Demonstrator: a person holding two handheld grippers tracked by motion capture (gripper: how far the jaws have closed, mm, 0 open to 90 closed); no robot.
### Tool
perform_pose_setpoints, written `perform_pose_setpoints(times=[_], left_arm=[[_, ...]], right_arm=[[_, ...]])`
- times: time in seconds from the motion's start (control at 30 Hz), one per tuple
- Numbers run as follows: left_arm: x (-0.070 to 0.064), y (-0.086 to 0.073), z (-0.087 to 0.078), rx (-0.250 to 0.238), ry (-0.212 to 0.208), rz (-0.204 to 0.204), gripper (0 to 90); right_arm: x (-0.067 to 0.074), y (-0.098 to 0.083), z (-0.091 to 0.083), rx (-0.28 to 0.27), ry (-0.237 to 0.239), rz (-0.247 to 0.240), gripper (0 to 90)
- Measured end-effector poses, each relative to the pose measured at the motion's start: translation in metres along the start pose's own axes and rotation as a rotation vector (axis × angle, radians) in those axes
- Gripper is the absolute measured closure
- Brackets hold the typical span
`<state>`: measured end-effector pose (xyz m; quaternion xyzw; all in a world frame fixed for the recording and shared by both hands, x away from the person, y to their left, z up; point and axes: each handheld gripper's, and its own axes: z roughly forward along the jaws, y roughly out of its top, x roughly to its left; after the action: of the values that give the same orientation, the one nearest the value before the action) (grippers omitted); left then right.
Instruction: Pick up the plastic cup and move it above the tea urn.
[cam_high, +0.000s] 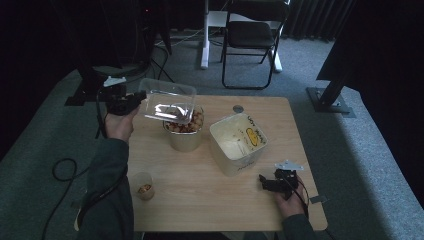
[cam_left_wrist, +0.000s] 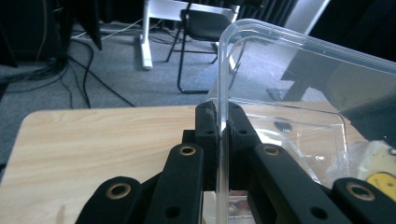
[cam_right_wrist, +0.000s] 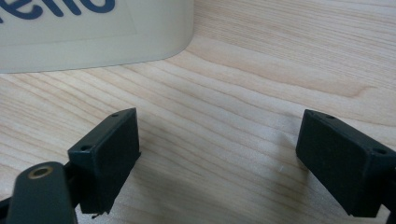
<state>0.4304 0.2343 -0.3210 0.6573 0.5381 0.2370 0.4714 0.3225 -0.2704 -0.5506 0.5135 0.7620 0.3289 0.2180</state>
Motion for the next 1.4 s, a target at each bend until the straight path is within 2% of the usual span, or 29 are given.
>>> perform_pose_setpoints(times=[0.27, 0.57, 0.73, 1.07, 1.1, 1.13, 1.17, 1.2, 1.27, 1.4], left_arm=[[-0.045, 0.02, 0.013, 0.006, -0.047, 0.089, 86.4], [-0.091, 0.023, 0.035, 0.039, -0.097, 0.169, 86.3], [-0.105, 0.018, 0.046, 0.062, -0.125, 0.177, 86.2], [-0.14, 0.012, 0.063, 0.104, -0.154, 0.254, 85.6], [-0.143, 0.012, 0.065, 0.104, -0.166, 0.26, 84.3], [-0.145, 0.011, 0.066, 0.107, -0.186, 0.276, 75.3], [-0.148, 0.009, 0.067, 0.107, -0.193, 0.293, 75.3], [-0.15, 0.008, 0.067, 0.108, -0.202, 0.304, 71.2], [-0.152, 0.007, 0.067, 0.104, -0.227, 0.309, 67.0], [-0.151, 0.009, 0.064, 0.095, -0.231, 0.32, 62.9]], right_arm=[[0.0, 0.0, 0.0, -0.002, -0.001, 0.0, 13.0], [0.0, 0.0, 0.0, -0.002, 0.001, -0.002, 13.0], [0.0, 0.0, 0.0, -0.001, 0.003, -0.002, 13.0], [0.001, 0.0, 0.0, -0.001, 0.003, -0.001, 13.0], [0.0, 0.0, 0.0, -0.001, 0.003, -0.001, 13.0], [0.001, 0.0, 0.0, -0.001, 0.003, 0.0, 13.0], [0.001, 0.0, 0.0, -0.001, 0.003, 0.0, 13.0], [0.001, 0.0, 0.0, -0.001, 0.003, 0.0, 13.0], [0.001, 0.0, 0.0, -0.001, 0.004, -0.001, 13.0], [0.001, 0.0, 0.0, -0.001, 0.004, -0.002, 13.0]])
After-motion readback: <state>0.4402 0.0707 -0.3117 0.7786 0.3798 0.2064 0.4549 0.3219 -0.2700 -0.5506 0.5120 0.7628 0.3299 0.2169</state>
